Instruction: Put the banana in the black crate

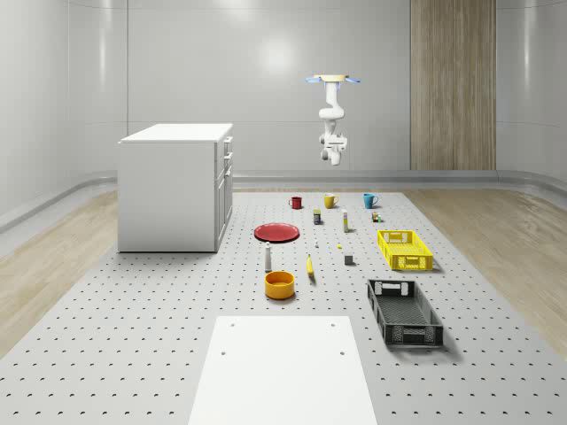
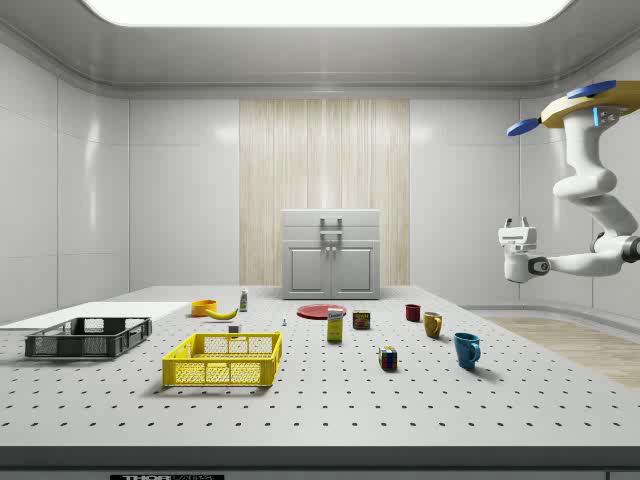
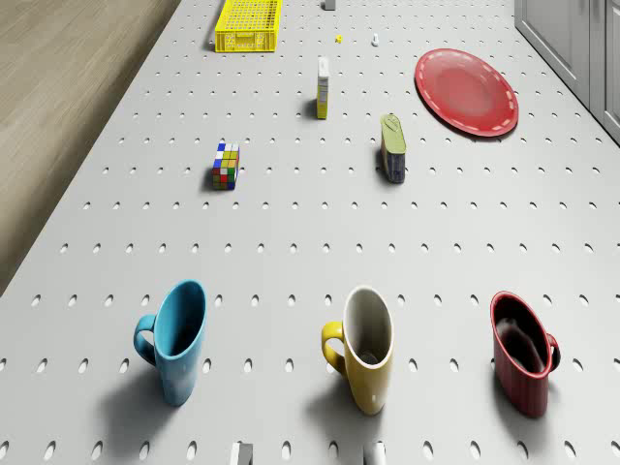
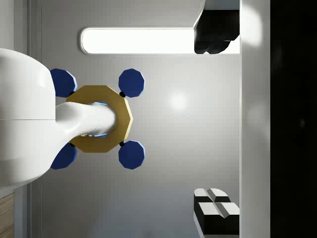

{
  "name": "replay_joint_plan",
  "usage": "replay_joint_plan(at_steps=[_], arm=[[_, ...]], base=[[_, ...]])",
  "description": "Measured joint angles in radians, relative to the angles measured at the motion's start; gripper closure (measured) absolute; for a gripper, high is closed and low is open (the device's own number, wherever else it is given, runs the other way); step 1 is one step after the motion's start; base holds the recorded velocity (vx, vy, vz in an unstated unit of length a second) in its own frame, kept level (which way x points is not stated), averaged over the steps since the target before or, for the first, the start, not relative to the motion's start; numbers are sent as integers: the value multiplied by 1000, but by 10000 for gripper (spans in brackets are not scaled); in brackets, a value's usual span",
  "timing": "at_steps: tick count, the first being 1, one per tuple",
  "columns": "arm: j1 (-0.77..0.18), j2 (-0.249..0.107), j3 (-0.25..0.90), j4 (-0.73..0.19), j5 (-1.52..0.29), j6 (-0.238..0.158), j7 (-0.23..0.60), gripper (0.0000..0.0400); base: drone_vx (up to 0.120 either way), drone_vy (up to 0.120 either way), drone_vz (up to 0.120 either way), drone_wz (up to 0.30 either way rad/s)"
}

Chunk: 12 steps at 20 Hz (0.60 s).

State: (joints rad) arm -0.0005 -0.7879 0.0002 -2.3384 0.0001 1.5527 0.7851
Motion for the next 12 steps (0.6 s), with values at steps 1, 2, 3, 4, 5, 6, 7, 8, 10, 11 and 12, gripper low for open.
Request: replay_joint_plan(at_steps=[1, 2, 3, 4, 5, 6, 7, 8, 10, 11, 12], arm=[[-1, 1, 0, 21, 0, -19, 0, 0], [-1, 3, 1, 42, 0, -37, -1, 0], [-2, 7, 1, 63, 1, -53, -1, 0], [-2, 13, 1, 85, 1, -69, -1, 0], [-2, 19, 1, 106, 1, -84, -1, 0], [-3, 25, 1, 128, 1, -98, -2, 0], [-3, 33, 2, 149, 1, -111, -2, 0], [-3, 40, 2, 170, 1, -124, -2, 0], [-4, 53, 2, 206, 2, -145, -2, 0], [-4, 59, 2, 222, 2, -154, -2, 0], [-4, 65, 3, 236, 2, -162, -2, 0]], base=[[0, -120, 0, 0], [0, -120, 0, 0], [0, -120, 0, 0], [0, -120, 0, 0], [0, -120, 0, 0], [0, -120, 0, 0], [0, -120, 0, 0], [0, -120, 0, 0], [0, -120, 0, 0], [0, -120, 0, 0], [0, -120, 0, 0]])
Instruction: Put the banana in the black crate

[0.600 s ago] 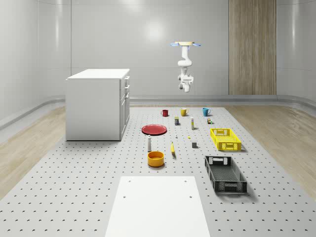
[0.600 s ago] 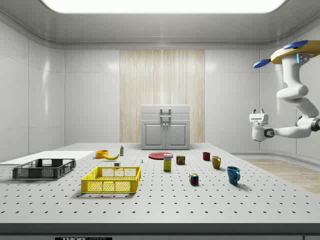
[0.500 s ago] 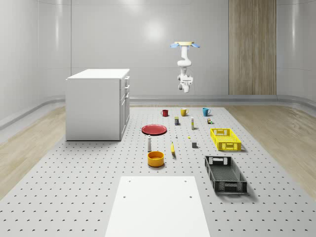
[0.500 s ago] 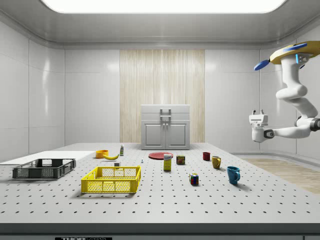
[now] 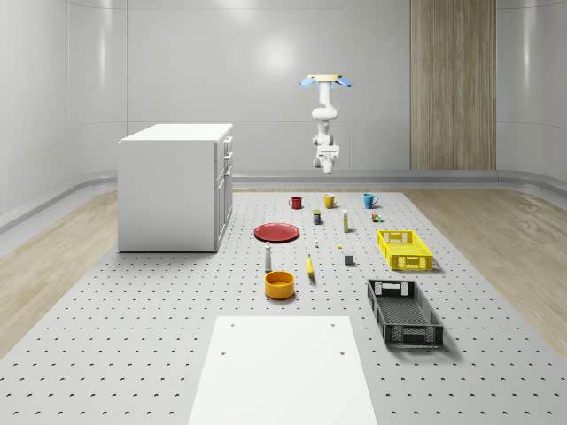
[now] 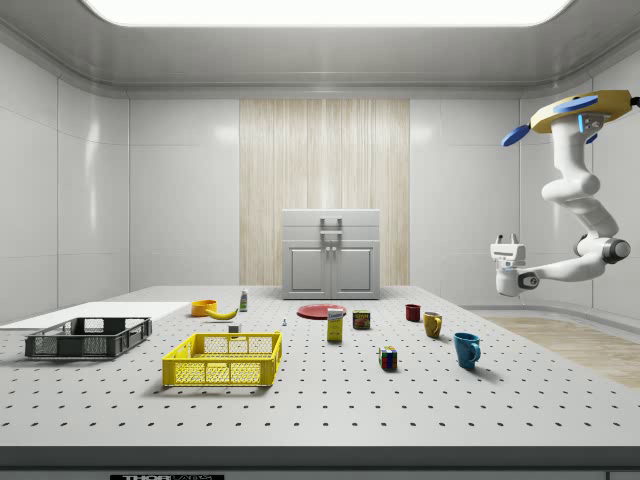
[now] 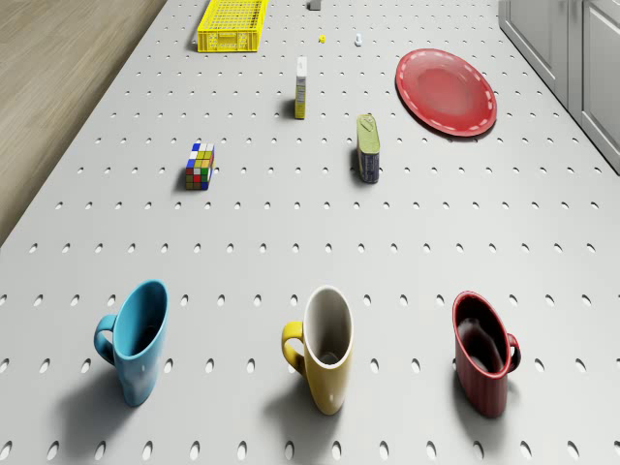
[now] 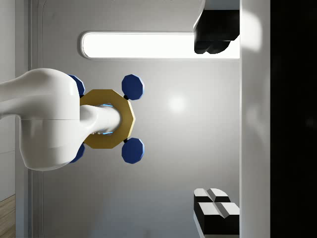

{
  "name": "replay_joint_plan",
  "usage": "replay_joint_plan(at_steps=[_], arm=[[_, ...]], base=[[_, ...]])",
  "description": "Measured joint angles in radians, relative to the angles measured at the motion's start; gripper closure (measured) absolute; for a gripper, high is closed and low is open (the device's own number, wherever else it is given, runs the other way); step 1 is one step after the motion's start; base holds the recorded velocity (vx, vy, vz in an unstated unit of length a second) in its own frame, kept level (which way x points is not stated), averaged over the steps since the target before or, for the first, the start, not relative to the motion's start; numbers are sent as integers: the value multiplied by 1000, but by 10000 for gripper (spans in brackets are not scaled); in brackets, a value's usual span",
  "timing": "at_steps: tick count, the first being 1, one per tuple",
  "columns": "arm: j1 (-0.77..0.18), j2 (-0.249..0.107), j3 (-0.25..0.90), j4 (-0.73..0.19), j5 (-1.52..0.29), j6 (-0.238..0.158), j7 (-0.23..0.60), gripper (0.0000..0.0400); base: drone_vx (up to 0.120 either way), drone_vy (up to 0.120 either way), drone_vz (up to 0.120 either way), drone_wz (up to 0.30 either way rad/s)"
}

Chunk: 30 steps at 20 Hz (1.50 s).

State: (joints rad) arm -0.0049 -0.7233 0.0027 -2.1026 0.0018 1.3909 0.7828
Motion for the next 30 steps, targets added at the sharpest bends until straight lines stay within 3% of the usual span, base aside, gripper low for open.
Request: replay_joint_plan(at_steps=[9, 30], arm=[[-2, 20, 1, 55, 1, -28, -1, 0], [-4, 13, 4, 54, -2, -18, -1, 0]], base=[[0, -120, 0, 0], [0, -120, 0, 0]])
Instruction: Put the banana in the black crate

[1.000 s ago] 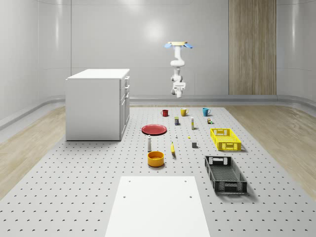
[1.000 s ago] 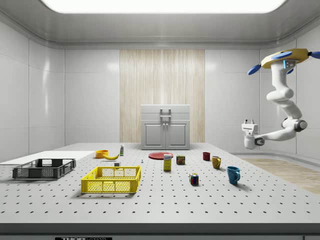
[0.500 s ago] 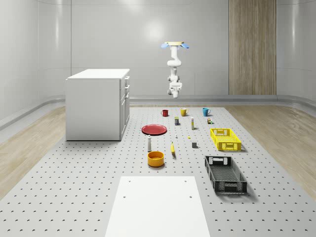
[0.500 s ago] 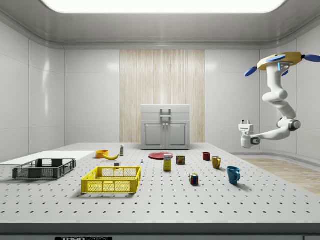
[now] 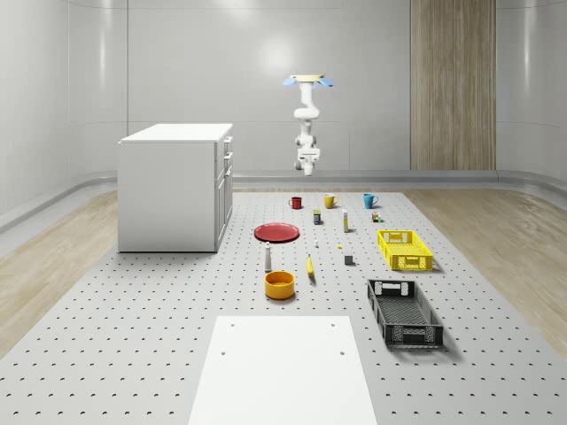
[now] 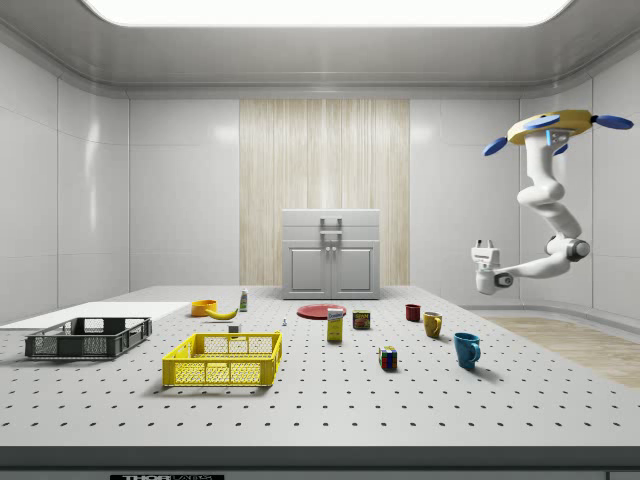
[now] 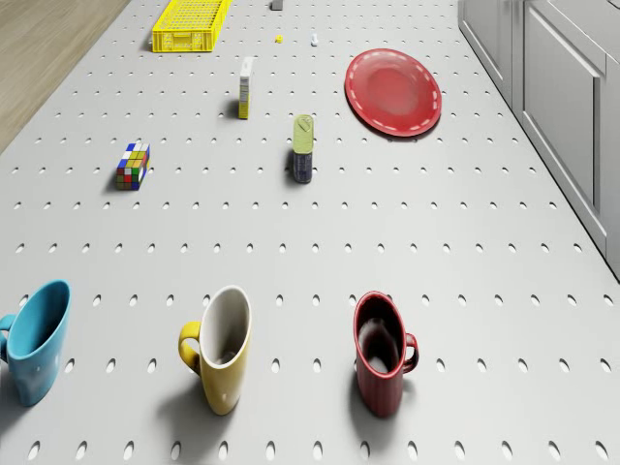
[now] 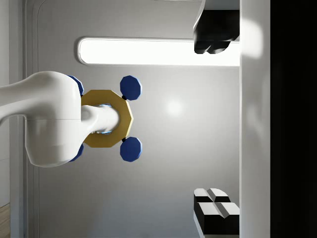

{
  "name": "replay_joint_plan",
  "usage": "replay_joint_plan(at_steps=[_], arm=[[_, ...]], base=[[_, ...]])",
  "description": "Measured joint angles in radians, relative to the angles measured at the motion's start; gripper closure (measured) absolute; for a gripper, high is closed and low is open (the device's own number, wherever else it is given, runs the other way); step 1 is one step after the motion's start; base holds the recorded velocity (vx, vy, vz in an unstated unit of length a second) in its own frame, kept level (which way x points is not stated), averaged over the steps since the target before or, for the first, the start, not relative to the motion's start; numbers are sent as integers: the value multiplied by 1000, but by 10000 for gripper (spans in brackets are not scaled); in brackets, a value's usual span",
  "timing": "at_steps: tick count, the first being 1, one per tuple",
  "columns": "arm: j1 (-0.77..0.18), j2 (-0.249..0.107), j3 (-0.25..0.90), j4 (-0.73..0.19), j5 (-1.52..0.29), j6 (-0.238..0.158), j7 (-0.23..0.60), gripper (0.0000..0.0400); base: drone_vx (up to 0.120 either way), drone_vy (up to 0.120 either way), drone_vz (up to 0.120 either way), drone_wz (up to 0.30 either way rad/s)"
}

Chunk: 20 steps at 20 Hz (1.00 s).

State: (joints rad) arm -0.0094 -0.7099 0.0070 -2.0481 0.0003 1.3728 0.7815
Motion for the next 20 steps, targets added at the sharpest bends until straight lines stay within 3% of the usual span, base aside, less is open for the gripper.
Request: replay_joint_plan(at_steps=[2, 12, 20], arm=[[0, -1, 1, -1, -1, 1, 0, 0], [-5, -6, 15, -6, -20, 9, 2, 0], [-20, -11, 62, -13, -87, 16, 11, 0]], base=[[20, -120, 0, 0], [120, -116, 0, 0], [120, 0, 0, 0]])
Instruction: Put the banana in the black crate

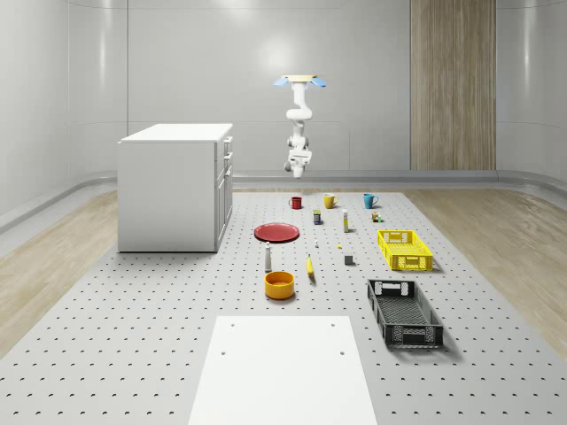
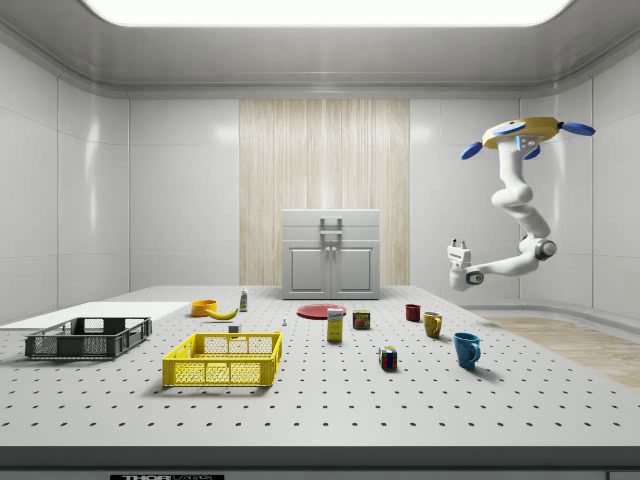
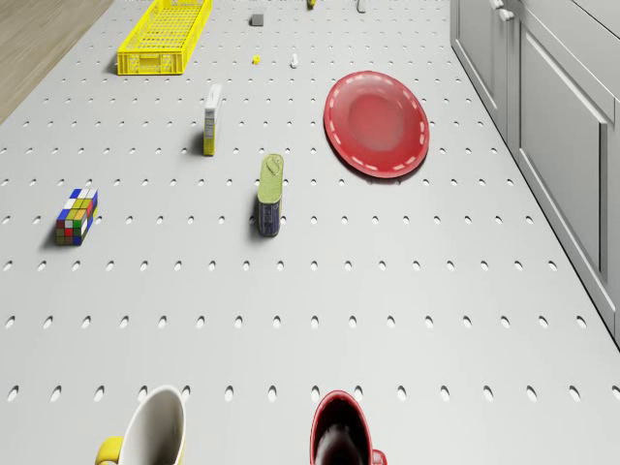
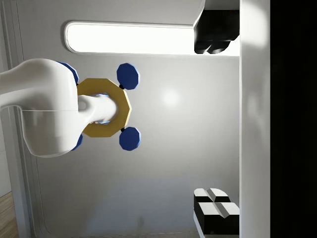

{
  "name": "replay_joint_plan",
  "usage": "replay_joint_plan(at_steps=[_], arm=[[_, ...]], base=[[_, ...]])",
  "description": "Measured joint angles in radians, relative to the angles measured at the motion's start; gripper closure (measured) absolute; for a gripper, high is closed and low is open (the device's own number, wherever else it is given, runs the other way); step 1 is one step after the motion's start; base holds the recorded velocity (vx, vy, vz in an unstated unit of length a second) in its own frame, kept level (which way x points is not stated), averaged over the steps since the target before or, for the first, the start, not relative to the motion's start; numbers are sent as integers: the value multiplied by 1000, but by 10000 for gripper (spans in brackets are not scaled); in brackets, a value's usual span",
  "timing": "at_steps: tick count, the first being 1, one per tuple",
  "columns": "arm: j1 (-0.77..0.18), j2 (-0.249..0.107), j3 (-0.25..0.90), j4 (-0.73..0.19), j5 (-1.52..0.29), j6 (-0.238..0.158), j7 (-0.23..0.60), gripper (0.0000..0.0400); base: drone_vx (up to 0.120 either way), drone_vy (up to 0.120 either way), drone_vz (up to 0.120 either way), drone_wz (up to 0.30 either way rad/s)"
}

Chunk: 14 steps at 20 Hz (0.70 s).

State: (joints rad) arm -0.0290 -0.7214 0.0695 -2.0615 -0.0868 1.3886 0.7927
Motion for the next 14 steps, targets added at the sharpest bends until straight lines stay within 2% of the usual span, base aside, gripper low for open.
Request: replay_joint_plan(at_steps=[5, 9, 12, 14], arm=[[-26, -6, 84, -16, -119, 6, 16, 0], [-69, -18, 218, -62, -311, 15, 44, 0], [-124, -38, 373, -149, -543, 27, 86, 0], [-175, -60, 497, -246, -742, 36, 130, 0]], base=[[120, 0, 0, 0], [120, 0, 0, 0], [120, 0, 0, 0], [120, 0, 0, 0]])
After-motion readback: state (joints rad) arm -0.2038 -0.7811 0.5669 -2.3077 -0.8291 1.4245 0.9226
